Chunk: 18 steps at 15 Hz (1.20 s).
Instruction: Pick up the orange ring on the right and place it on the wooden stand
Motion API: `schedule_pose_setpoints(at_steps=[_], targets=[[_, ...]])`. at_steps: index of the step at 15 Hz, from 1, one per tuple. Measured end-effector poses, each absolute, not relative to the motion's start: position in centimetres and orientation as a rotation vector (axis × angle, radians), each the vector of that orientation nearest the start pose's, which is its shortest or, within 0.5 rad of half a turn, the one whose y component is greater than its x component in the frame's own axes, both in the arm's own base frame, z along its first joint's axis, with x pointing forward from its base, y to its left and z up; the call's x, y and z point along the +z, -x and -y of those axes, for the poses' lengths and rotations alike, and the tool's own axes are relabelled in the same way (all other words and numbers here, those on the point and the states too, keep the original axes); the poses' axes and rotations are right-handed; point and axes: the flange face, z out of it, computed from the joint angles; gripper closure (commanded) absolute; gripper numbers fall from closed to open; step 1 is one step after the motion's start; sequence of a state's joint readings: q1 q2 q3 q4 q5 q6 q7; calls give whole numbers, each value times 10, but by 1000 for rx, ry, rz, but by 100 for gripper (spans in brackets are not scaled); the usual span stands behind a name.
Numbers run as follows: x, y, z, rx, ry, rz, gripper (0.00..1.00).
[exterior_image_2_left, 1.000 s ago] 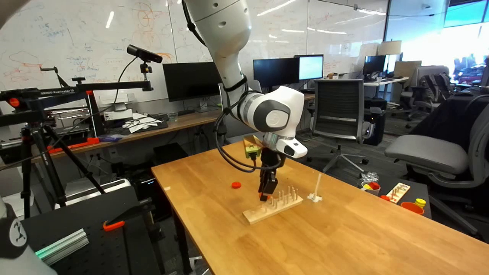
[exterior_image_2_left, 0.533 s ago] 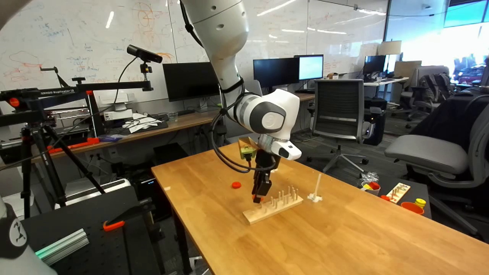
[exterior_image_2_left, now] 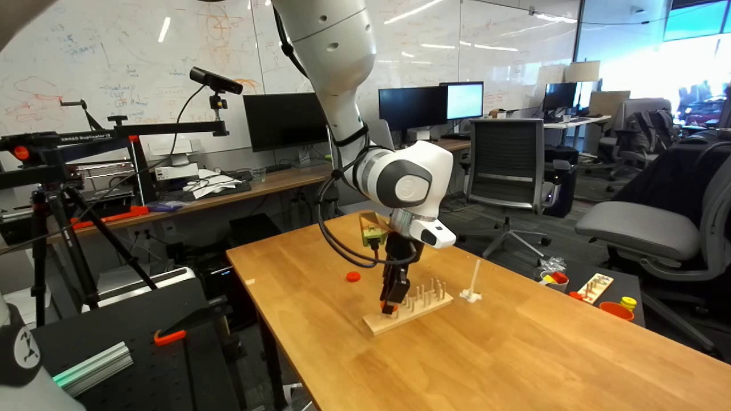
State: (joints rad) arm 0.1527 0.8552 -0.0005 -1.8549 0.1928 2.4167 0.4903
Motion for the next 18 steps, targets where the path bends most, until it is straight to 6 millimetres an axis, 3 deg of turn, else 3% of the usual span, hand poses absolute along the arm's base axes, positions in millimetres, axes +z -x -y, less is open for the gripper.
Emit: schedule_pose_setpoints(at_steps=[9, 18], targets=[[27, -573, -95, 492, 3008, -754, 80], [33, -580, -106, 458, 3020, -719, 80]])
